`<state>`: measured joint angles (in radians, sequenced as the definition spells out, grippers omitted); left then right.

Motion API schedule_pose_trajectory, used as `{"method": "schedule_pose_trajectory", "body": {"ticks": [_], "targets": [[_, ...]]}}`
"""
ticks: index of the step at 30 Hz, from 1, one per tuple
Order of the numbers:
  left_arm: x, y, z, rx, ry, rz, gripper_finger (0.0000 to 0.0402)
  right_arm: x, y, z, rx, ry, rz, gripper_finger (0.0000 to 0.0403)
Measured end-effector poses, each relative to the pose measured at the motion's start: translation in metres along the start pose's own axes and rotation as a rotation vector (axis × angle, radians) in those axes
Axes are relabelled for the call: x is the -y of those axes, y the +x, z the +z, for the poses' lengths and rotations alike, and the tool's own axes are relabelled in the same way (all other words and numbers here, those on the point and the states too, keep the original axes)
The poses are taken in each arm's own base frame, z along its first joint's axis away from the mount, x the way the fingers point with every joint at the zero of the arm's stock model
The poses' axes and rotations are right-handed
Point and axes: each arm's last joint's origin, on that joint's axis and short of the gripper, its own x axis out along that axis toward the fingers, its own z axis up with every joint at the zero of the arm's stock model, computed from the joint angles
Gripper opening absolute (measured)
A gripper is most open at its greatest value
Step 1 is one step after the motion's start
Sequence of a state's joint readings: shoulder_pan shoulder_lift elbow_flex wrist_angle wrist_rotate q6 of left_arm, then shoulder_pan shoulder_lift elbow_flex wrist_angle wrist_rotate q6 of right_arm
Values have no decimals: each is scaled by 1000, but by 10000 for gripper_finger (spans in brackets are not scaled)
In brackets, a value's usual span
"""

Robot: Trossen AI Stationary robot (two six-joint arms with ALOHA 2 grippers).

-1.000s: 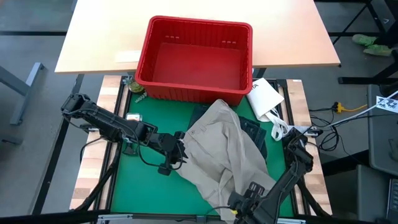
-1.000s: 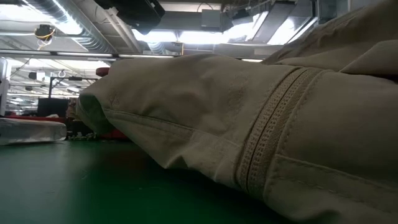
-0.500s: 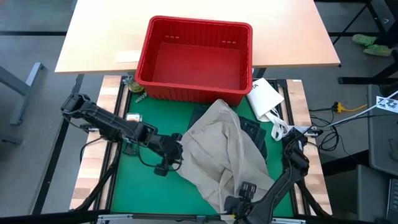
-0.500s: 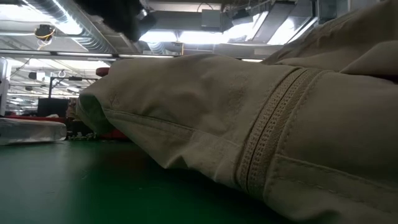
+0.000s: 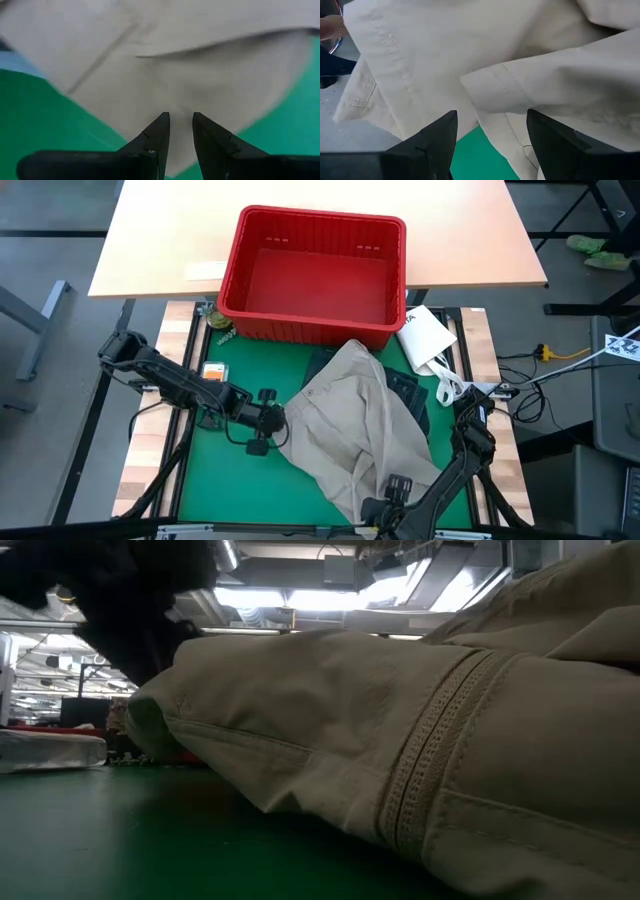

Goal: Fold Laundry from Bin
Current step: Fold the gray shorts

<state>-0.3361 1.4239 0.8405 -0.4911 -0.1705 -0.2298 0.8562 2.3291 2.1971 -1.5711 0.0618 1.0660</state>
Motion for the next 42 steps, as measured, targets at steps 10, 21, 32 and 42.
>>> {"method": "schedule_pose_trajectory", "body": {"ticks": [10,21,32,42], "targets": [[-14,35,-50,-19,-76,61,80,0,0,-1,-24,1,14,239],[-10,43,-73,4,-134,-28,80,-2,-26,2,29,4,107,239],[7,11,-43,-155,-99,-256,80,-1,-32,2,47,-29,121,239],[12,4,-8,151,-12,-110,80,-1,-32,3,49,-38,120,239]]}}
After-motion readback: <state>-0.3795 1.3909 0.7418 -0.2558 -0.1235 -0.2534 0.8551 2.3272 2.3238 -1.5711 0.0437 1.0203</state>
